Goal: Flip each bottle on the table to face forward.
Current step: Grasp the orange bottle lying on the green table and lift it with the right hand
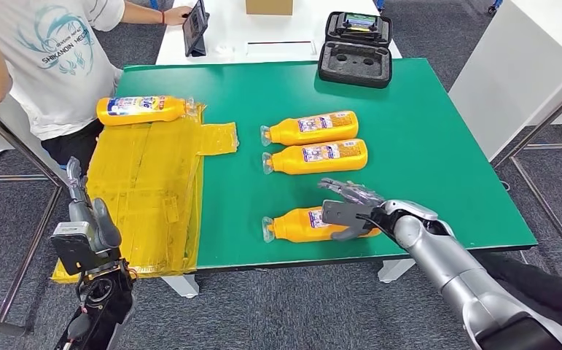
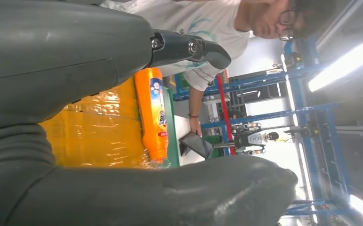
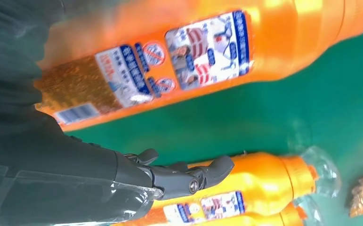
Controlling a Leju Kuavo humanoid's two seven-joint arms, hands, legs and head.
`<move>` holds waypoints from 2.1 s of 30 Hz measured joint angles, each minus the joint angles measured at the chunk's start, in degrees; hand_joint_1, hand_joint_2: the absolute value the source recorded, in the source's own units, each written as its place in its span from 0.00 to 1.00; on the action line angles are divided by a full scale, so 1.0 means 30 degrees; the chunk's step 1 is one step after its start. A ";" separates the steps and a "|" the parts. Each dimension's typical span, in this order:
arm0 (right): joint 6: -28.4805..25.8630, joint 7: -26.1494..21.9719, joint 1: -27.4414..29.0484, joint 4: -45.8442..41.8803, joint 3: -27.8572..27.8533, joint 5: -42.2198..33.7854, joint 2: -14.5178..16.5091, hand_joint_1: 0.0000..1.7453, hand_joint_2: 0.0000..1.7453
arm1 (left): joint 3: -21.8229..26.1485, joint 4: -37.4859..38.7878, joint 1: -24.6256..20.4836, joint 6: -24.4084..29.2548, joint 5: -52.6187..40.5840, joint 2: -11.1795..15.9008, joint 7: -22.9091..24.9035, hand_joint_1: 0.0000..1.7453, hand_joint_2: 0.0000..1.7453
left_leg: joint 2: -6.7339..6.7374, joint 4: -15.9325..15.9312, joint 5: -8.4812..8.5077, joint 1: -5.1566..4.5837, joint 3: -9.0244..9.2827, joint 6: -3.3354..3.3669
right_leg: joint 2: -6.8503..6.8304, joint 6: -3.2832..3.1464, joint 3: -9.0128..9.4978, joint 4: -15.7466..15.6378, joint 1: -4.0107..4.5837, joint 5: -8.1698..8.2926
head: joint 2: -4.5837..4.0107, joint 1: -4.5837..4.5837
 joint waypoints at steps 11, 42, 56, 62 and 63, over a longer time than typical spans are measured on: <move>-0.0322 0.0142 0.0224 0.0576 0.0415 0.0414 0.0231 0.00 1.00 | 0.0109 0.0219 0.0304 0.0000 -0.0217 -0.0040 0.0000 0.00 0.00 | 0.0004 0.0000 -0.0003 -0.0002 -0.0008 0.0001 | 0.0002 0.0001 -0.0003 -0.0002 -0.0001 -0.0001 | 0.0000 0.0000; -0.0151 -0.0022 -0.0784 0.2492 0.0618 0.1121 0.0696 0.00 1.00 | 0.0619 0.0211 0.1007 0.0000 0.0495 -0.0343 0.0000 0.00 0.00 | 0.0005 0.0000 -0.0002 -0.0002 -0.0008 0.0001 | 0.0002 0.0001 0.0001 0.0000 -0.0001 0.0000 | 0.0000 -0.0006; 0.0069 0.0022 -0.2310 0.4180 0.1275 0.1512 0.1388 0.13 1.00 | 0.0942 0.0080 0.1214 0.0000 0.0818 -0.0470 0.0000 0.00 0.00 | 0.0007 0.0000 -0.0001 0.0001 -0.0007 0.0000 | 0.0002 0.0000 -0.0007 0.0001 0.0000 -0.0001 | 0.0000 -0.0002; 0.0224 -0.0133 -0.2543 0.5098 0.1938 0.1297 0.1497 0.13 1.00 | 0.1035 -0.0189 0.1206 0.0000 0.1056 -0.0579 0.0000 0.00 0.00 | 0.0004 0.0000 -0.0001 -0.0001 -0.0007 0.0000 | 0.0001 0.0000 -0.0004 0.0000 0.0000 0.0000 | 0.0000 0.0002; 0.0220 -0.0129 -0.2570 0.5156 0.1998 0.1291 0.1510 0.13 1.00 | 0.1038 -0.0189 0.1204 0.0000 0.1056 -0.0606 0.0000 0.00 0.00 | 0.0004 0.0000 -0.0001 0.0000 -0.0006 0.0000 | 0.0001 0.0000 -0.0004 0.0000 0.0000 0.0000 | 0.0000 0.0000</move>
